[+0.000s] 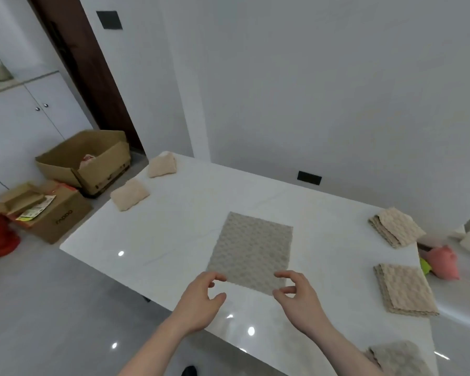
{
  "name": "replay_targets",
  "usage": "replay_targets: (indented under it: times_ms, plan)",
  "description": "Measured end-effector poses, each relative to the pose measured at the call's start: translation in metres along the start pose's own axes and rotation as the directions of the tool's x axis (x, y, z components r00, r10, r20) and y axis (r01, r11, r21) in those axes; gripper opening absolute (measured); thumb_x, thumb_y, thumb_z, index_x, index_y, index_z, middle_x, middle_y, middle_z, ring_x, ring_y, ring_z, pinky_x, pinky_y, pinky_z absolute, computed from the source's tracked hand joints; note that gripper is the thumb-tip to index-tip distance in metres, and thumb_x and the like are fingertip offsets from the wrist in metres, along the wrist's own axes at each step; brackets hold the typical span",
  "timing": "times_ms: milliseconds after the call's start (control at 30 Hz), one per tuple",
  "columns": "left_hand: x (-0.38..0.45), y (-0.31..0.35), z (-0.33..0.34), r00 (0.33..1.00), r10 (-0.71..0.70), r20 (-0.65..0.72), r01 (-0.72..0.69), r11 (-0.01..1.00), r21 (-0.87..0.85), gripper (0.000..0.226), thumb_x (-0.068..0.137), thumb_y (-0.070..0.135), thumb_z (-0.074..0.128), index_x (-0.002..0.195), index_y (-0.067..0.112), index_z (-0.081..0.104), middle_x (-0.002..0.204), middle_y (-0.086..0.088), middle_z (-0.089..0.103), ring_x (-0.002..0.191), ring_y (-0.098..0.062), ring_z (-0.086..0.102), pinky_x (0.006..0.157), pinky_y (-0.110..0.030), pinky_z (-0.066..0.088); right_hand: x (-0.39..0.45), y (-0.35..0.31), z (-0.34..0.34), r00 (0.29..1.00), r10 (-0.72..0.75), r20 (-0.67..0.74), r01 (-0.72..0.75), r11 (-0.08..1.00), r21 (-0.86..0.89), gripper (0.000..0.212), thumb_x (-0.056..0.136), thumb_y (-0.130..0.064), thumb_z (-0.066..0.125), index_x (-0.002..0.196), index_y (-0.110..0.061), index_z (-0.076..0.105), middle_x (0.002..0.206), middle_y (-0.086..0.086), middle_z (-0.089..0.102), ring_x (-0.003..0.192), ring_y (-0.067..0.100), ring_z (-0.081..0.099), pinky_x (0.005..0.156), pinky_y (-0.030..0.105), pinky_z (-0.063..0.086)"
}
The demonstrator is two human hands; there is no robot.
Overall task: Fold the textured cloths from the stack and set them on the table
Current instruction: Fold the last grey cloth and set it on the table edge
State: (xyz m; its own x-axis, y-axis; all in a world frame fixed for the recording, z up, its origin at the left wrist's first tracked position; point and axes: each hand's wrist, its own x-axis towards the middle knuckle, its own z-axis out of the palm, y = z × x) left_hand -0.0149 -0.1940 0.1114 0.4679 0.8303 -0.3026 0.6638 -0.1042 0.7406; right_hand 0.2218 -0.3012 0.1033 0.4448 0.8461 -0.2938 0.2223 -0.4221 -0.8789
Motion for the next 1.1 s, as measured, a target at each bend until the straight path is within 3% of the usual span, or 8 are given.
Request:
replay_targets:
  times_ms: [133,233,433,600,900,1100]
  plan:
    - [0.032,-0.04,-0.05,0.993,0.045,0.109,-0.054,0.995,0.084,0.033,0.095,0.033,0.06,0.126,0.041,0.055,0.131,0.028,0.049,0.12,0.004,0.049,0.104,-0.022,0.043,0.018,-0.024,0.061,0.996,0.057,-0.062,-0.058,0.998,-0.011,0.031,0.089,-0.021,0.067,0.111,-0.041,0.062,0.121,-0.022,0.055,0.1,-0.001,0.064,0.074,0.027,0.059]
    - [0.055,-0.063,-0.078,0.982,0.067,0.175,-0.095,0.984,0.152,0.035,0.095,0.03,0.06,0.129,0.037,0.056,0.134,0.024,0.048,0.121,0.003,0.05,0.099,-0.017,0.041,0.022,-0.038,0.093,0.992,0.086,-0.095,-0.088,0.996,-0.022,0.032,0.089,-0.022,0.067,0.113,-0.042,0.061,0.12,-0.016,0.057,0.103,-0.002,0.061,0.066,0.019,0.052]
    - [0.089,-0.068,-0.106,0.95,0.154,0.273,-0.216,0.952,0.215,0.037,0.094,0.031,0.06,0.131,0.034,0.055,0.14,0.019,0.045,0.122,-0.001,0.049,0.099,-0.02,0.043,0.019,-0.053,0.106,0.976,0.094,-0.197,-0.109,0.992,-0.067,0.034,0.089,-0.025,0.068,0.113,-0.046,0.06,0.119,-0.021,0.054,0.106,-0.002,0.06,0.069,0.024,0.057]
    - [0.098,-0.058,-0.109,0.937,0.192,0.291,-0.266,0.933,0.242,0.038,0.094,0.03,0.059,0.132,0.034,0.054,0.143,0.02,0.039,0.125,-0.004,0.048,0.102,-0.022,0.043,0.018,-0.052,0.092,0.961,0.092,-0.26,-0.111,0.992,-0.058,0.034,0.089,-0.021,0.069,0.113,-0.044,0.061,0.122,-0.024,0.052,0.106,-0.002,0.06,0.068,0.023,0.055]
    - [0.094,-0.068,-0.096,0.903,0.206,0.376,-0.336,0.885,0.323,0.045,0.095,0.032,0.057,0.139,0.033,0.049,0.154,0.017,0.029,0.139,-0.007,0.037,0.106,-0.017,0.032,0.023,-0.025,0.106,0.953,0.121,-0.276,-0.146,0.987,-0.072,0.034,0.091,-0.021,0.067,0.12,-0.036,0.06,0.123,-0.018,0.052,0.106,0.0,0.058,0.083,0.026,0.054]
    - [0.15,-0.084,-0.071,0.869,0.222,0.443,-0.404,0.835,0.374,0.054,0.094,0.029,0.054,0.147,0.03,0.042,0.16,0.014,0.022,0.141,-0.011,0.032,0.104,-0.018,0.035,0.055,0.003,0.112,0.941,0.13,-0.313,-0.191,0.966,-0.174,0.039,0.089,-0.019,0.069,0.121,-0.037,0.058,0.126,-0.02,0.051,0.115,0.006,0.055,0.094,0.024,0.046]
